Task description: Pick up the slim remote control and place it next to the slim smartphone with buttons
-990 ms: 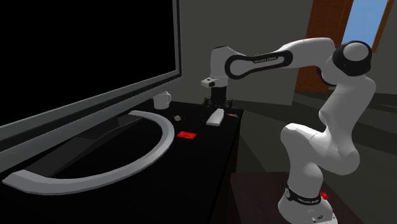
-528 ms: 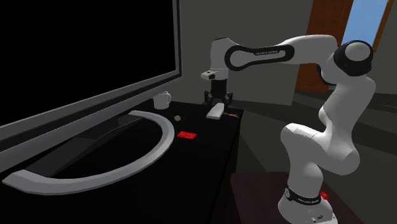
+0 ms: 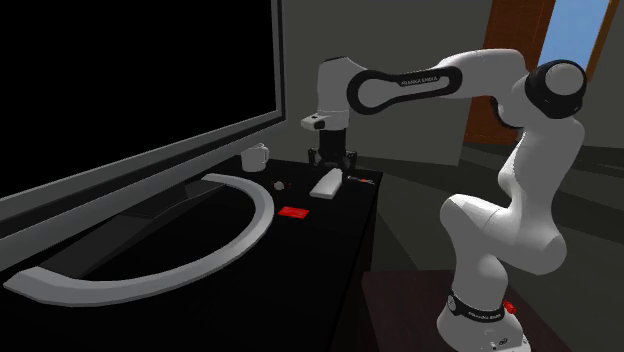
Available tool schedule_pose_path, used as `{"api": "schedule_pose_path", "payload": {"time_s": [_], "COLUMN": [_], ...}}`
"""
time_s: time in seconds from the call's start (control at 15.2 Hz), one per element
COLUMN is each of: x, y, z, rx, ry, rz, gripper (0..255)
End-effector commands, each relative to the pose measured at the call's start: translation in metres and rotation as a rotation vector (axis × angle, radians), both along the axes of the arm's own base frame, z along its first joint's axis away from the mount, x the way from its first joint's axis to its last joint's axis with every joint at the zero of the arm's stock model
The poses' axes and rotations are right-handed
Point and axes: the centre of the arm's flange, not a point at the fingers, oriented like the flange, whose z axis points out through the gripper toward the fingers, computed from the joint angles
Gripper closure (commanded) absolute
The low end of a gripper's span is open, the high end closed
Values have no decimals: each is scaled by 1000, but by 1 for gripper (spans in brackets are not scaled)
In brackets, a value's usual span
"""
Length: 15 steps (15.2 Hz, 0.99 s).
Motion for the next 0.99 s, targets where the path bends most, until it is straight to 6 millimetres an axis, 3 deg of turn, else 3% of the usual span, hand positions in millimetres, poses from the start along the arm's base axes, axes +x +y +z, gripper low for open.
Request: {"api": "schedule_pose_path", "payload": {"time_s": [0.0, 0.92], "x": [12, 100], "y": [24, 186], "z": [0, 1], "rx": [0, 0], "ry": [0, 0], "rz": [-1, -1], "gripper": [255, 255]}}
